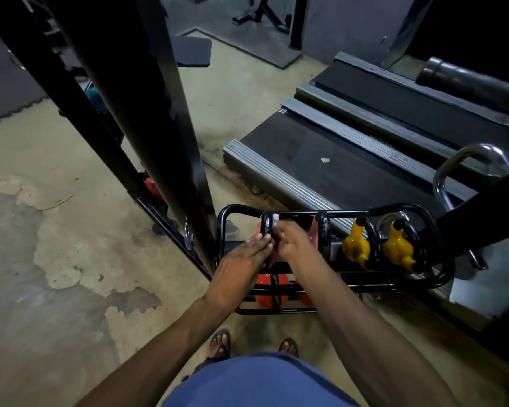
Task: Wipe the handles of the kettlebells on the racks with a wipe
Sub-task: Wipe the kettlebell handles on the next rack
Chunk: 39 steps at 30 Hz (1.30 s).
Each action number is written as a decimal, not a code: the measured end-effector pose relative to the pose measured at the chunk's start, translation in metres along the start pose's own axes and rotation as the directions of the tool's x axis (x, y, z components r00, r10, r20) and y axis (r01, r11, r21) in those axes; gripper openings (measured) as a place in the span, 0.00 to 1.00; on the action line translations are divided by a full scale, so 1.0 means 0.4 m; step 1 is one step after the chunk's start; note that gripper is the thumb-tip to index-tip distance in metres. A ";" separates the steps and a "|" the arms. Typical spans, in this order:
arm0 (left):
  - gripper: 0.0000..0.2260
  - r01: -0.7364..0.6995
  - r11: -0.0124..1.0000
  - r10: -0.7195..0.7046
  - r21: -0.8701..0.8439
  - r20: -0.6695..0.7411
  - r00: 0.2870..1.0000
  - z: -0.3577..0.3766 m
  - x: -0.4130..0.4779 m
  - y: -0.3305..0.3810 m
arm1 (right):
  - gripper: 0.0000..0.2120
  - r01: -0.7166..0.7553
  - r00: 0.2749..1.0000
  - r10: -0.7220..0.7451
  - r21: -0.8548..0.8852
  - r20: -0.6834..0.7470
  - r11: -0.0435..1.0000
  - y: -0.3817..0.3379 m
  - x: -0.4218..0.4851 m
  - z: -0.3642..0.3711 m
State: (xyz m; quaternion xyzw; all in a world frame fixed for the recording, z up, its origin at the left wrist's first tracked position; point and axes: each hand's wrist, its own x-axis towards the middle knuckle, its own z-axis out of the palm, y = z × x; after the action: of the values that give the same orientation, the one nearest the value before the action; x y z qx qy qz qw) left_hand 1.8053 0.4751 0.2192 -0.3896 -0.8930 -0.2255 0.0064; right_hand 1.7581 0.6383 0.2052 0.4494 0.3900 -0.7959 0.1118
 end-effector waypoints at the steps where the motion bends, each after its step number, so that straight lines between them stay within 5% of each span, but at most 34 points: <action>1: 0.22 0.000 1.000 0.000 0.008 -0.008 1.000 -0.001 0.000 0.001 | 0.14 -0.052 0.997 0.053 -0.018 0.054 0.998 0.002 -0.012 0.000; 4: 0.22 0.007 1.000 -0.006 0.030 -0.020 1.000 0.003 -0.002 0.001 | 0.23 -0.115 0.978 0.117 -0.022 0.174 0.993 -0.003 -0.029 -0.004; 7: 0.21 -0.001 1.000 0.001 0.019 -0.024 1.000 0.009 0.004 0.003 | 0.15 -0.076 0.995 0.067 0.135 0.073 0.988 -0.030 -0.035 0.019; 9: 0.19 -0.013 1.000 0.013 -0.003 -0.034 0.999 0.011 0.005 0.002 | 0.13 0.053 0.998 -0.051 0.100 -0.024 0.994 -0.007 -0.037 0.013; 11: 0.18 -0.013 1.000 0.013 -0.013 -0.047 0.999 0.007 0.006 0.001 | 0.05 0.288 0.940 -0.310 -0.156 -0.143 0.945 0.035 -0.049 -0.012; 15: 0.19 0.008 0.999 -0.009 -0.037 -0.028 1.000 -0.003 0.003 -0.002 | 0.03 0.615 0.703 -0.711 -0.501 0.001 0.608 0.044 -0.068 -0.013; 20: 0.19 0.000 1.000 0.000 -0.020 0.010 1.000 -0.008 -0.014 0.007 | 0.02 0.621 0.569 -0.772 -0.764 0.284 0.176 -0.019 -0.052 0.015; 22: 0.17 -0.027 1.000 0.027 0.015 0.000 1.000 -0.016 -0.032 0.009 | 0.04 0.621 0.495 -0.696 -0.772 0.519 -0.135 -0.048 -0.048 0.007; 24: 0.15 -0.052 0.998 0.052 0.037 -0.004 0.999 -0.026 -0.049 0.008 | 0.07 0.643 0.441 -0.433 -0.613 0.786 -0.459 -0.077 -0.053 0.007; 27: 0.14 -0.089 0.993 0.088 0.081 0.019 0.996 -0.029 -0.063 0.011 | 0.08 0.536 0.490 -0.066 -0.360 0.869 -0.763 -0.118 -0.062 0.039; 31: 0.22 -0.078 0.993 0.068 0.089 0.103 0.992 -0.028 -0.059 0.025 | 0.09 0.389 0.602 0.017 -0.275 0.798 -0.879 -0.151 -0.069 0.090; 34: 0.21 -0.061 0.994 0.049 0.090 0.129 0.990 -0.038 -0.063 0.028 | 0.09 0.448 0.673 0.156 -0.231 0.723 -0.864 -0.155 -0.100 0.112; 36: 0.18 -0.038 0.998 0.031 0.052 0.114 0.993 -0.049 -0.070 0.026 | 0.07 0.520 0.628 0.153 -0.265 0.763 -0.812 -0.170 -0.128 0.109; 39: 0.15 0.062 0.995 -0.059 -0.080 0.038 0.998 -0.077 -0.067 0.016 | 0.07 0.566 0.530 -0.062 -0.408 0.846 -0.716 -0.159 -0.143 0.055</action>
State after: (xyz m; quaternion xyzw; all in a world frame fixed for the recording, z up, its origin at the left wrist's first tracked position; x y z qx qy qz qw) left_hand 1.8234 0.4475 0.2442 -0.3661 -0.8945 -0.2547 -0.0321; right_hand 1.7433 0.6552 0.2905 -0.2396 0.9628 -0.0804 0.0959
